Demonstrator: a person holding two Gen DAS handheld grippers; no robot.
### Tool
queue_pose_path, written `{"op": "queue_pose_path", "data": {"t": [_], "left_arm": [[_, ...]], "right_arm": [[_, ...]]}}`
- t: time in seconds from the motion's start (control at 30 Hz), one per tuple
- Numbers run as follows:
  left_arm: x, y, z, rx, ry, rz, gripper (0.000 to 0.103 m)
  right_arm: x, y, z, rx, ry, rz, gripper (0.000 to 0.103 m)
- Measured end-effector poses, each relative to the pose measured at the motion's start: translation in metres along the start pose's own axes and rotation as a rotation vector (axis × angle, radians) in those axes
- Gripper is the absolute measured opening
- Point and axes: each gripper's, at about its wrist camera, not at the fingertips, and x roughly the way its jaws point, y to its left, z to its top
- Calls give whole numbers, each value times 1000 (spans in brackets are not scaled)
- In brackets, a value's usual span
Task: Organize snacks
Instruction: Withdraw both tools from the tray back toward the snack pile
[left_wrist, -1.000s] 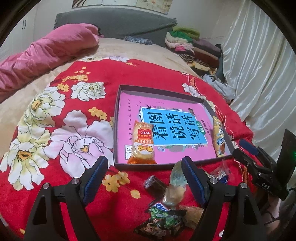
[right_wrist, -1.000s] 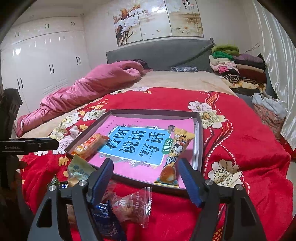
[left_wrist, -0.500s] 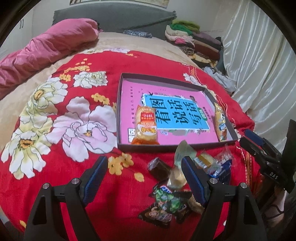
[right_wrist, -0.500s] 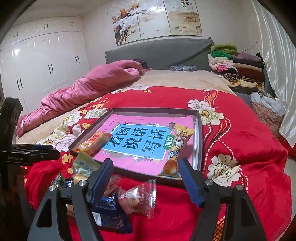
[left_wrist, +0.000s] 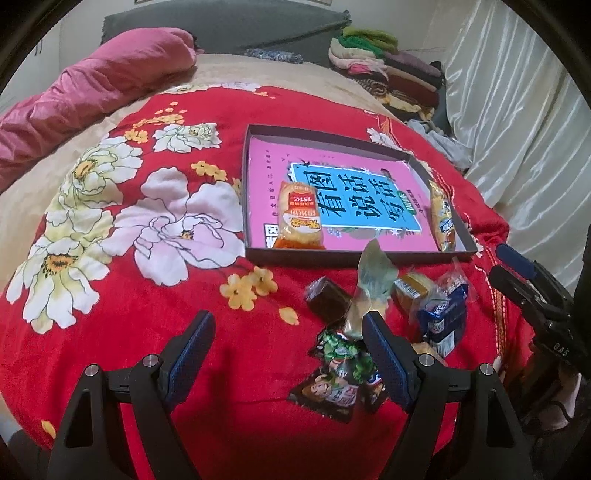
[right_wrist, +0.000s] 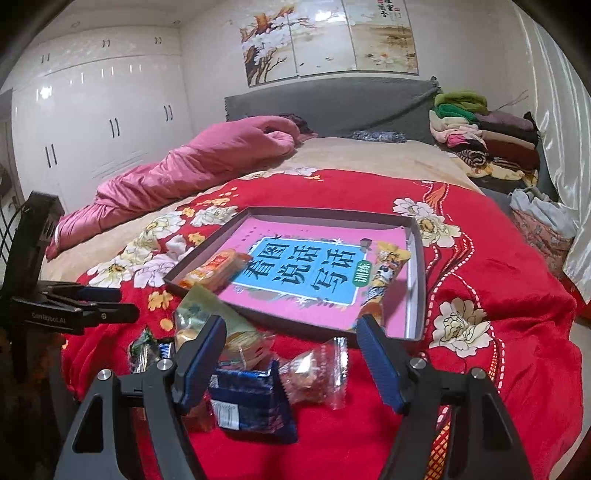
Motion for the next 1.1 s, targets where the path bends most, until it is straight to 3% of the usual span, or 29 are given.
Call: {"op": "queue_pose_path", "data": {"t": [1.1], "left_arm": [[7,-13,-26,67,102,-25,83]], "right_arm": [[0,77,-34,-241,137,138,73]]}}
